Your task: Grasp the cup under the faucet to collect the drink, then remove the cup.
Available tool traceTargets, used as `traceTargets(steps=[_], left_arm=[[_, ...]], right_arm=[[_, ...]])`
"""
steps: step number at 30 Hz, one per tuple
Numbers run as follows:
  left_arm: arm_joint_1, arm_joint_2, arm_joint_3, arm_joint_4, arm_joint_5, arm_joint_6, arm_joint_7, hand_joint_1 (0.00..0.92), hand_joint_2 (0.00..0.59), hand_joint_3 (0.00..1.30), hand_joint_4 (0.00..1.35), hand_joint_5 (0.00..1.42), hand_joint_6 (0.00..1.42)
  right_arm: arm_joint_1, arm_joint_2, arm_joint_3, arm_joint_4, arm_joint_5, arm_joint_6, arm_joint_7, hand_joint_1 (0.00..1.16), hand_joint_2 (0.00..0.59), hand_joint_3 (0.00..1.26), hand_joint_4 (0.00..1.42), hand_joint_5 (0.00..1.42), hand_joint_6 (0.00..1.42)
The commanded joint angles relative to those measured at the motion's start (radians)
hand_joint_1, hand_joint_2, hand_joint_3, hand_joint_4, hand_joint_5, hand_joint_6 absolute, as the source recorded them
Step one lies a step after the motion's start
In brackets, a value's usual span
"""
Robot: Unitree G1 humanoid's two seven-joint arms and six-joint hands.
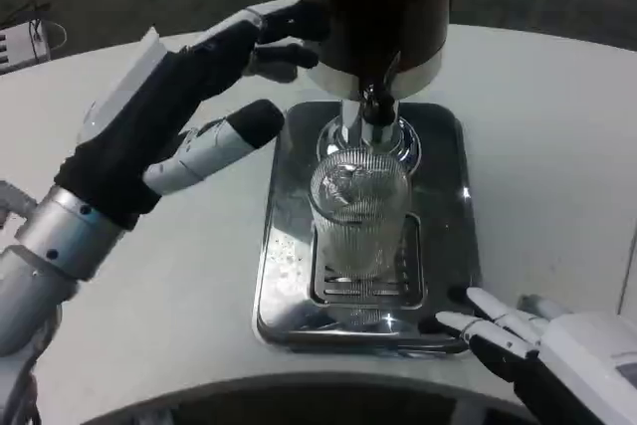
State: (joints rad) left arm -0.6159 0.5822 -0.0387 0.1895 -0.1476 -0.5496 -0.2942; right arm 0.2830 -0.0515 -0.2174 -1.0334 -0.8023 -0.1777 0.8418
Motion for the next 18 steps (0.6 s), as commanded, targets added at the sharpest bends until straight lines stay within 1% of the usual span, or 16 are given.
traceTargets(steps=[1, 3, 9, 14, 18], left_arm=[[-0.045, -0.033, 0.007, -0.020, -0.009, 0.063, -0.065, 0.012, 0.067, 0.10, 0.04, 0.15, 0.24], [-0.060, -0.049, -0.002, -0.024, -0.003, 0.081, -0.093, 0.001, 0.065, 0.06, 0.00, 0.11, 0.20], [-0.092, -0.094, -0.026, -0.029, 0.014, 0.120, -0.162, 0.000, 0.067, 0.01, 0.00, 0.07, 0.16], [-0.106, -0.131, -0.039, -0.041, 0.017, 0.143, -0.197, 0.000, 0.067, 0.01, 0.00, 0.07, 0.16], [-0.093, -0.149, -0.037, -0.065, 0.020, 0.154, -0.215, 0.000, 0.067, 0.01, 0.00, 0.07, 0.16]], right_arm=[[0.014, 0.004, 0.004, -0.014, -0.006, 0.002, -0.015, 0.65, 0.439, 0.19, 0.04, 0.12, 0.03], [0.019, 0.007, 0.000, -0.014, -0.004, -0.001, -0.020, 0.65, 0.439, 0.19, 0.04, 0.12, 0.03], [0.032, 0.013, -0.008, -0.014, 0.005, -0.009, -0.030, 0.65, 0.439, 0.19, 0.04, 0.12, 0.03], [0.040, 0.018, -0.017, -0.014, 0.014, -0.017, -0.038, 0.65, 0.439, 0.19, 0.04, 0.12, 0.03], [0.046, 0.021, -0.026, -0.014, 0.023, -0.023, -0.041, 0.65, 0.439, 0.19, 0.04, 0.12, 0.03]])
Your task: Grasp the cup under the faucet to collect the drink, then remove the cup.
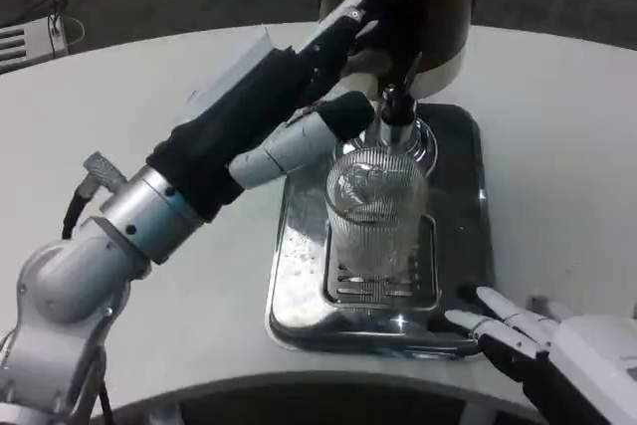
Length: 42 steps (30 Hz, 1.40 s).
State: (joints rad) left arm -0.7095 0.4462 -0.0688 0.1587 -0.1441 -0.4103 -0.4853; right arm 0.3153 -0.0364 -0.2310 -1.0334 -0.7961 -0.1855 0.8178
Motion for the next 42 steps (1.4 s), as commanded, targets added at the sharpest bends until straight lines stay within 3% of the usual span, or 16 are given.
traceTargets(steps=[1, 29, 42], left_arm=[[0.004, -0.016, -0.007, -0.040, 0.018, 0.016, -0.027, 0.000, 0.067, 0.01, 0.00, 0.07, 0.16], [0.095, -0.039, -0.041, -0.181, 0.190, 0.167, 0.021, 0.000, 0.068, 0.00, 0.00, 0.00, 0.03], [0.076, -0.006, -0.096, -0.096, 0.364, 0.055, 0.077, 0.000, 0.072, 0.00, 0.00, 0.00, 0.02]], right_arm=[[0.016, 0.006, -0.014, -0.014, 0.018, -0.016, -0.017, 0.65, 0.439, 0.19, 0.04, 0.12, 0.03], [0.034, 0.014, -0.054, -0.014, 0.080, -0.042, -0.011, 0.64, 0.448, 0.20, 0.04, 0.12, 0.03], [0.025, 0.035, -0.039, -0.014, 0.061, -0.035, -0.001, 0.63, 0.450, 0.20, 0.05, 0.13, 0.03]])
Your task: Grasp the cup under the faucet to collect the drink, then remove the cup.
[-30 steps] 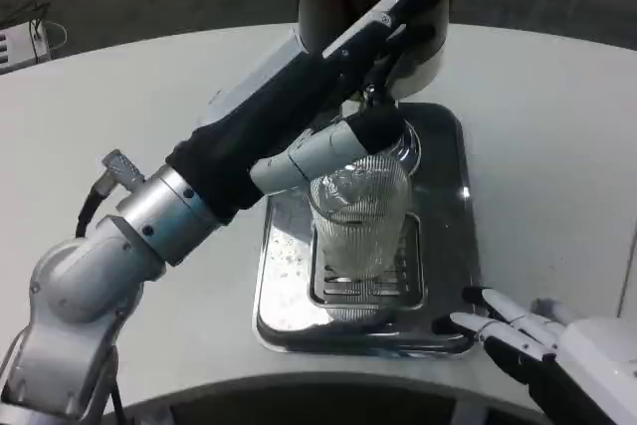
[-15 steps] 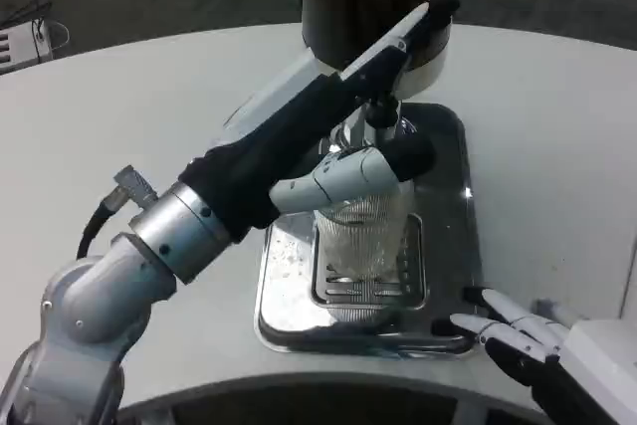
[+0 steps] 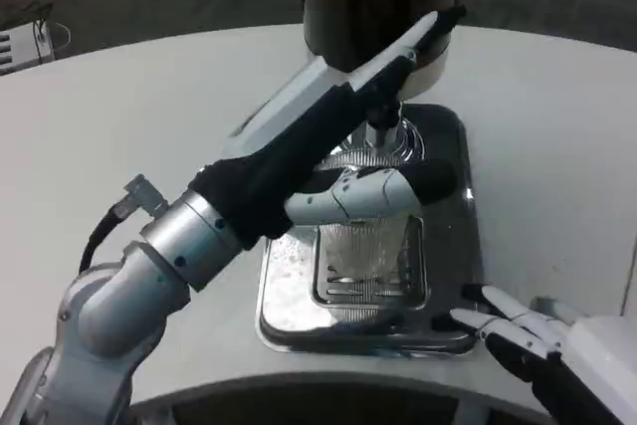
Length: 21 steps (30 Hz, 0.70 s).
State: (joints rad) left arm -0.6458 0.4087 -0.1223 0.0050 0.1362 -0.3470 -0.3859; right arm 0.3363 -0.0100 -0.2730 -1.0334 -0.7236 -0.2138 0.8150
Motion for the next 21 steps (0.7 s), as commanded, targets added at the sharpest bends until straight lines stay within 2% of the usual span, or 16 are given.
traceTargets(steps=[1, 6, 14, 18, 19, 21], left_arm=[[0.008, 0.037, -0.047, 0.064, 0.100, -0.020, -0.019, 0.000, 0.072, 0.00, 0.00, 0.00, 0.02], [-0.003, 0.070, -0.069, 0.083, 0.177, -0.086, -0.005, 0.000, 0.072, 0.00, 0.00, 0.00, 0.02], [-0.017, 0.096, -0.087, 0.108, 0.228, -0.137, 0.010, 0.000, 0.072, 0.00, 0.00, 0.00, 0.02], [-0.020, 0.102, -0.086, 0.118, 0.224, -0.143, 0.010, 0.000, 0.072, 0.00, 0.00, 0.00, 0.02], [-0.020, 0.103, -0.085, 0.120, 0.220, -0.142, 0.009, 0.000, 0.073, 0.00, 0.00, 0.00, 0.02], [-0.020, 0.103, -0.084, 0.122, 0.217, -0.141, 0.008, 0.000, 0.073, 0.00, 0.00, 0.00, 0.02]], right_arm=[[0.005, 0.012, 0.005, -0.014, -0.014, -0.006, 0.002, 0.63, 0.450, 0.20, 0.05, 0.13, 0.03], [0.005, 0.026, 0.016, -0.014, -0.032, -0.005, 0.006, 0.63, 0.450, 0.20, 0.05, 0.14, 0.03], [0.000, 0.055, 0.034, -0.014, -0.051, 0.020, 0.012, 0.63, 0.449, 0.20, 0.05, 0.14, 0.04], [0.002, 0.073, 0.049, -0.014, 0.008, 0.229, 0.017, 0.62, 0.390, 0.10, 0.04, 0.15, 0.07], [-0.005, 0.081, 0.048, 0.003, 0.037, 0.285, 0.002, 0.63, 0.364, 0.06, 0.03, 0.15, 0.08], [-0.025, 0.082, 0.051, 0.049, 0.086, 0.349, -0.049, 0.66, 0.312, 0.00, 0.00, 0.15, 0.10]])
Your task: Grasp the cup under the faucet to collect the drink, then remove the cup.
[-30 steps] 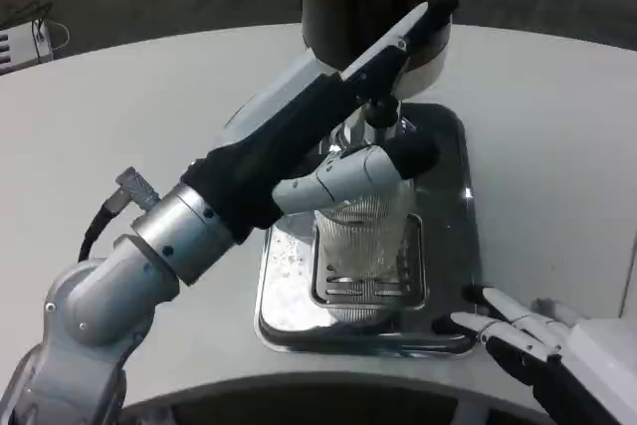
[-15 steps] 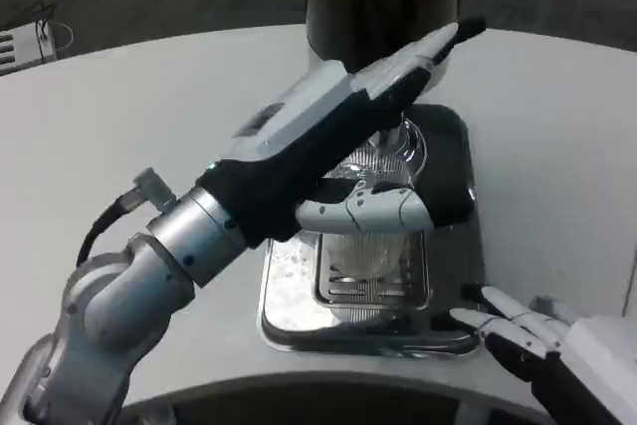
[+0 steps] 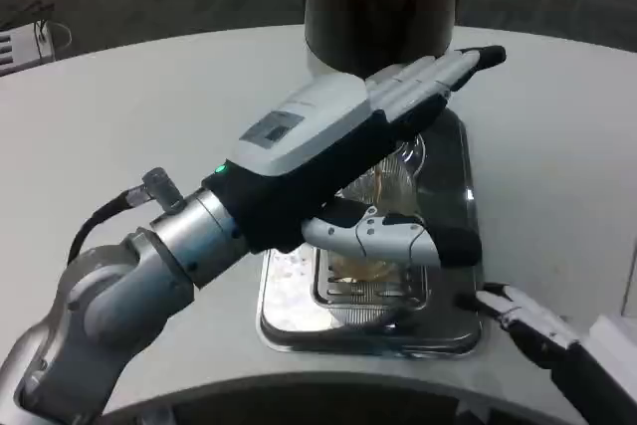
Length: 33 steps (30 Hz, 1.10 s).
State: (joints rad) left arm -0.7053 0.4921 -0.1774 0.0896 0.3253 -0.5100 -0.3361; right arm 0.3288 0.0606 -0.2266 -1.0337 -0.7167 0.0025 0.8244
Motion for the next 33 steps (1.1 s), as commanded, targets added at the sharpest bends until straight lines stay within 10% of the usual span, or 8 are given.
traceTargets(steps=[1, 19, 33], left_arm=[[0.039, 0.020, -0.028, 0.038, 0.025, 0.023, -0.043, 0.000, 0.074, 0.00, 0.00, 0.00, 0.02], [0.031, 0.035, -0.009, 0.029, -0.008, 0.050, -0.053, 0.000, 0.075, 0.00, 0.00, 0.00, 0.04], [0.023, 0.050, 0.015, 0.004, -0.045, 0.079, -0.065, 0.000, 0.030, 0.00, 0.00, 0.00, 0.04]], right_arm=[[-0.023, 0.007, 0.008, 0.064, 0.095, 0.150, -0.080, 0.66, 0.306, 0.00, 0.00, 0.15, 0.10], [-0.213, -0.093, 0.224, 0.433, 0.102, 0.092, -0.586, 0.75, 0.227, 0.00, 0.00, 0.04, 0.05], [-0.412, -0.068, 0.324, 0.637, 0.126, 0.156, -0.749, 0.77, 0.219, 0.00, 0.00, 0.03, 0.03]])
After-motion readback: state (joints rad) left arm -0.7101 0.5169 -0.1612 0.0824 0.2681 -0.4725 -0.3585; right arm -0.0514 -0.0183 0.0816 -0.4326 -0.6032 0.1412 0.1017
